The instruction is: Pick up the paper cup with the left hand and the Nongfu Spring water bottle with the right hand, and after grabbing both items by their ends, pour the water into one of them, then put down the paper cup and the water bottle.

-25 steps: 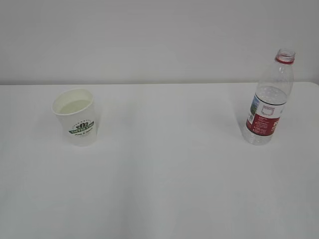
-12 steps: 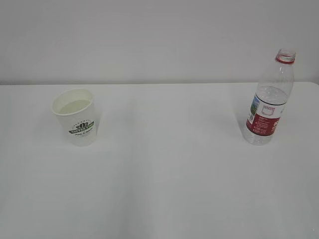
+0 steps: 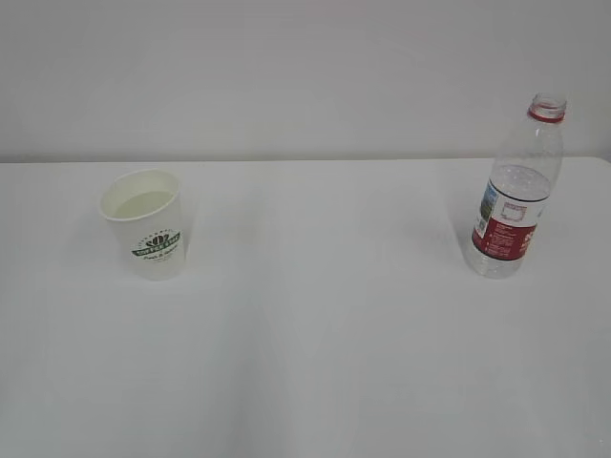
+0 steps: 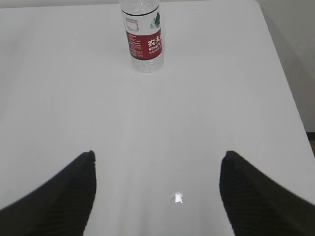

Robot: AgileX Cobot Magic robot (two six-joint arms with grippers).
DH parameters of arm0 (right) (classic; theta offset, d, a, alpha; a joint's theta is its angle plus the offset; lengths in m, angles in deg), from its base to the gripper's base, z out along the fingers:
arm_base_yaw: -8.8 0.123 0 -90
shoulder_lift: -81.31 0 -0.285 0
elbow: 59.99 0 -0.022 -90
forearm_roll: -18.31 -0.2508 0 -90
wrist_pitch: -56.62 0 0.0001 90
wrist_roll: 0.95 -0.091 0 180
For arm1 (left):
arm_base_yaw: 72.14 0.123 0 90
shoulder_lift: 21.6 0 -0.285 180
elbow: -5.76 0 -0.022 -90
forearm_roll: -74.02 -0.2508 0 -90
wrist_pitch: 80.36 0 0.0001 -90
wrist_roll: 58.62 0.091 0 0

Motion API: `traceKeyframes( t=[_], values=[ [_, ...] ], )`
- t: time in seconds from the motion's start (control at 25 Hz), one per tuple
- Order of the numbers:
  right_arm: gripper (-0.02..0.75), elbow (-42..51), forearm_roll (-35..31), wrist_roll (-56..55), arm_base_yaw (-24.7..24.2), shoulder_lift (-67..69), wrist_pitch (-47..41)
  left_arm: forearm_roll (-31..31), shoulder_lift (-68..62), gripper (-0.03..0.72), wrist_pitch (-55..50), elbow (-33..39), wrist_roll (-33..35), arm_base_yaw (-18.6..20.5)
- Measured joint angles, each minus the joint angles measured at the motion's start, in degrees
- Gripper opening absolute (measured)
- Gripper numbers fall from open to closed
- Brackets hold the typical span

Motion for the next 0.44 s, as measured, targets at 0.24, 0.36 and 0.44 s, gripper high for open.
traceKeyframes(
  t=[0.24,0.36,0.44],
  values=[
    [0.589,0.1,0.0,0.0,0.0,0.0,0.1,0.0,0.0,0.516,0.1,0.0,0.0,0.0],
    [0.589,0.1,0.0,0.0,0.0,0.0,0.1,0.0,0.0,0.516,0.1,0.0,0.0,0.0],
    [0.589,0.1,0.0,0.0,0.0,0.0,0.2,0.0,0.0,0.516,0.1,0.0,0.0,0.0]
  ],
)
